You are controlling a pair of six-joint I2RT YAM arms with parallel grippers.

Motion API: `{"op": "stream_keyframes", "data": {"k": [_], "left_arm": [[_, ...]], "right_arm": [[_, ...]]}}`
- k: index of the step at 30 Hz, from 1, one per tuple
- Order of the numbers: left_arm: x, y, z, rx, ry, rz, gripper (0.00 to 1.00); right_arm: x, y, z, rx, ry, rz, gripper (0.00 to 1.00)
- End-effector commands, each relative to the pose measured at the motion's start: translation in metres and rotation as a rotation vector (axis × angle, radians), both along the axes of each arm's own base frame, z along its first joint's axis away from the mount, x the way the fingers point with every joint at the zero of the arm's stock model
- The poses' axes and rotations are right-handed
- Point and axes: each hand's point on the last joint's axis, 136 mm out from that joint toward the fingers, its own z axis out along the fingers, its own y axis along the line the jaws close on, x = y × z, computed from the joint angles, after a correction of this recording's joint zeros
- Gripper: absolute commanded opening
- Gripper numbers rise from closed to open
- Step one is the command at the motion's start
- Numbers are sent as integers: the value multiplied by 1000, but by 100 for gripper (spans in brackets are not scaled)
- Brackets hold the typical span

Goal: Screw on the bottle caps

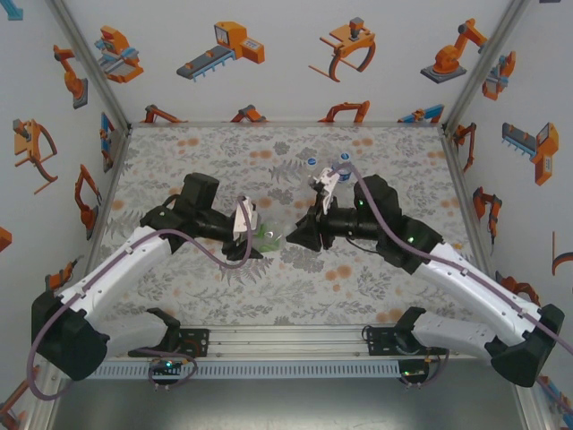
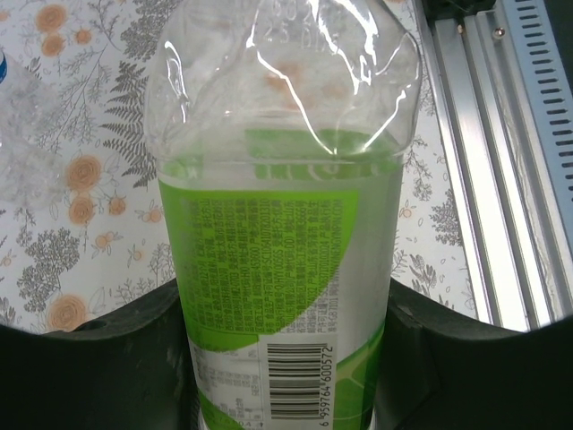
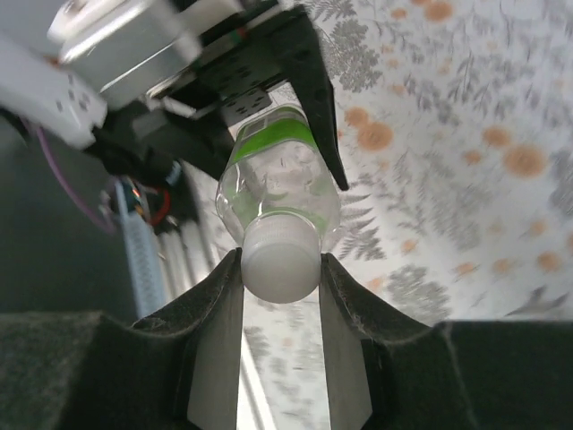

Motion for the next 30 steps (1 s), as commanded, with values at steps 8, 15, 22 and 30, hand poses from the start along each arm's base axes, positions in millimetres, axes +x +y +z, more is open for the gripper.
{"op": "stream_keyframes", "data": {"k": [8,15,22,30], "left_arm": [[-5,-7,21,-65,-29,-56,0],[-2,-7,21,-59,-20,-39,19],[6,-5,20,-42,-42,22,92],[14,-4,20,-30,-57,68,97]], "right_arm": [[46,-26,-29,249,793,-601,0],[47,-18,-24,240,786,-563,0],[57,-33,-35,92,646,-619,0],[95,-69,-54,-183,466,-704,0]]}}
